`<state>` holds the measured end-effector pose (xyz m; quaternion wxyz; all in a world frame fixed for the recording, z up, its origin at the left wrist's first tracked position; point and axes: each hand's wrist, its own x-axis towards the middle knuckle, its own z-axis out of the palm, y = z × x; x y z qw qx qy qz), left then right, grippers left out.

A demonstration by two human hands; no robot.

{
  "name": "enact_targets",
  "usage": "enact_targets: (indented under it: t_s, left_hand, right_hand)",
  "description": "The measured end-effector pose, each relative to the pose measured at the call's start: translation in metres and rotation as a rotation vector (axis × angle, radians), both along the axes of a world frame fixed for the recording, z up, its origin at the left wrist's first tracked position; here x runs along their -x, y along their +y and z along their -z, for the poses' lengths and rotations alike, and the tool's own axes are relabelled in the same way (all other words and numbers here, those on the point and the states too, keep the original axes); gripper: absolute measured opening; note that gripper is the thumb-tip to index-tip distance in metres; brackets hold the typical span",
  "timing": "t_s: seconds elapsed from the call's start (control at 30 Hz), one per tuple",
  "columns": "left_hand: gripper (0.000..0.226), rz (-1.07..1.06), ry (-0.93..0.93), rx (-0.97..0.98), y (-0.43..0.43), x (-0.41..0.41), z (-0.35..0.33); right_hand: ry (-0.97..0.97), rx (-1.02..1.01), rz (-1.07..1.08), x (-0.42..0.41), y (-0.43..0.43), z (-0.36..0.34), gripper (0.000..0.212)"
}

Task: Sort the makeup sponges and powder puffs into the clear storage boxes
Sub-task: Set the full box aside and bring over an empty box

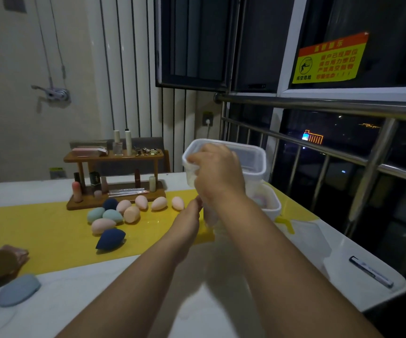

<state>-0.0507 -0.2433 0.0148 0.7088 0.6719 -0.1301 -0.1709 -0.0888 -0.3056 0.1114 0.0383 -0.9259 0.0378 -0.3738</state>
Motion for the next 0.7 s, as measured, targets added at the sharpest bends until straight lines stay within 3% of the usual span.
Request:
enact_targets:
  t_s: [0.27,0.33,0.4,0.6,0.7]
  left_hand:
    - [0.024,-0.247,-0.005,-0.035,0.055,-0.026,-0.005]
    - [0.032,-0.303,-0.029,-0.067,0.076,-0.036,-0.002]
    - [0.038,-0.351,-0.017,-0.035,0.096,-0.043,0.005]
    - [0.021,-0.553,0.137,0.092,0.15,-0.047,0.01]
    - [0.02,-0.571,0.123,0.148,0.173,-0.047,0.015]
  right_hand:
    - [0.056,0.05,-0.133,-0.013,0.04,0.005,0.04]
    - [0.045,0.073,-0.17,-0.017,0.052,0.01,0.037]
    - [0.053,0.094,-0.208,-0.02,0.064,0.015,0.035]
    - [0.091,0.11,-0.317,-0.017,0.091,0.031,0.034]
    - [0.15,0.109,-0.401,-0.008,0.109,0.042,0.035]
